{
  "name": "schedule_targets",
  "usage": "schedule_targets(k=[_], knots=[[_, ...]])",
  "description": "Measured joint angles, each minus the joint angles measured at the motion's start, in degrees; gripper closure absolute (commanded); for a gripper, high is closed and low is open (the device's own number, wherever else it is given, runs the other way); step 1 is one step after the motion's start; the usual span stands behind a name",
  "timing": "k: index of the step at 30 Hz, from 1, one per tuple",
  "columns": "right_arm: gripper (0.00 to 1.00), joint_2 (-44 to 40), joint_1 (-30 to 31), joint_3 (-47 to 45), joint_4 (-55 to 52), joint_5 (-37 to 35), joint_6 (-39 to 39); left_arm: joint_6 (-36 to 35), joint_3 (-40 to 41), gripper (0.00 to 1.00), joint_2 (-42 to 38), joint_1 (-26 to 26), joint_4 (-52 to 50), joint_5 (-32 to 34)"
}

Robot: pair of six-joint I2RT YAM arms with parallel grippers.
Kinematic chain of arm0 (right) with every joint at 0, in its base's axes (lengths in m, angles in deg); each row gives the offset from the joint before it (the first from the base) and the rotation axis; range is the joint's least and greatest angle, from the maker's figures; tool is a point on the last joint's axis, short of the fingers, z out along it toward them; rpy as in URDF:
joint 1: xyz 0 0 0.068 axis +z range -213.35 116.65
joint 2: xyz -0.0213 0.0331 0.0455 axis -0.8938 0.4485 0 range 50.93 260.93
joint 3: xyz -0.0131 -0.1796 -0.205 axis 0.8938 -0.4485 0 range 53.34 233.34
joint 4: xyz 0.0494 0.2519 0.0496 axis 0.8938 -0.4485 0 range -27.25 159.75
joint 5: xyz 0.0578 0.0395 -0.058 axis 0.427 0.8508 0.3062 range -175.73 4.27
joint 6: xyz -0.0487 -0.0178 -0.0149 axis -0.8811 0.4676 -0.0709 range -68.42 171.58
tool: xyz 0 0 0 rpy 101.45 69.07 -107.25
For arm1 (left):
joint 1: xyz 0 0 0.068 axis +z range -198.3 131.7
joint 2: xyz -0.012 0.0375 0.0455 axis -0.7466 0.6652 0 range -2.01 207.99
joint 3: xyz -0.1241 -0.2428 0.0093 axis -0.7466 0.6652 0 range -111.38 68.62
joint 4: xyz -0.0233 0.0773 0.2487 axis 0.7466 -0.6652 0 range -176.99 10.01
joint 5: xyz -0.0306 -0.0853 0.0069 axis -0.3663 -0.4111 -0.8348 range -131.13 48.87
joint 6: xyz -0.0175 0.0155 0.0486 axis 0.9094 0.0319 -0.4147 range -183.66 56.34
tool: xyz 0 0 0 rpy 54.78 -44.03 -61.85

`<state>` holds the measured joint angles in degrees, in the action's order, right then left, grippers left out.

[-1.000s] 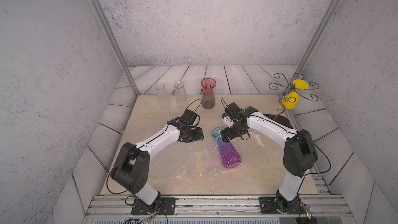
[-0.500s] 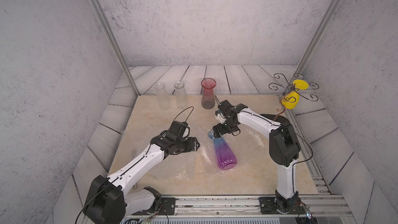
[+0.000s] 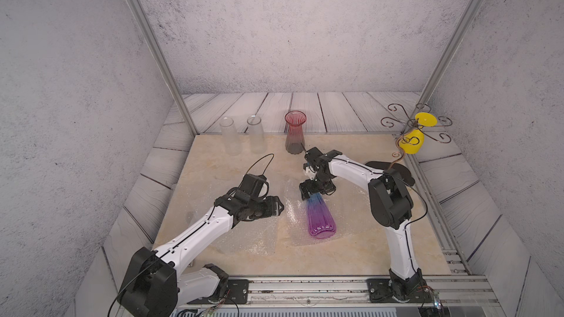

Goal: Unwrap the vase from the bubble wrap
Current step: Pick up the vase from the bubble wrap.

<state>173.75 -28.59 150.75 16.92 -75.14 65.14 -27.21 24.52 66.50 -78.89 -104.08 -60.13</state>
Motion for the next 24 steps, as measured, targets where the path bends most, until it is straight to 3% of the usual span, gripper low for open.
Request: schedule_targets(k=[5,15,24], knots=[[0.11,0.0,0.1,0.0,-0.1,0.0,0.7,0.4,0.0,0.32,0.1,0.0,0.1,-0.1],[0.36,-0.9,0.2,-2.5,0.5,-0.3,0.3,1.3,1.7,0.32,0.1,0.0,0.4,-0.1],[0.70,-5.0,0.2,-7.7,2.0,-3.3,-1.8,2.2,3.0,0.32,-1.2,0.0,0.4,-0.1]])
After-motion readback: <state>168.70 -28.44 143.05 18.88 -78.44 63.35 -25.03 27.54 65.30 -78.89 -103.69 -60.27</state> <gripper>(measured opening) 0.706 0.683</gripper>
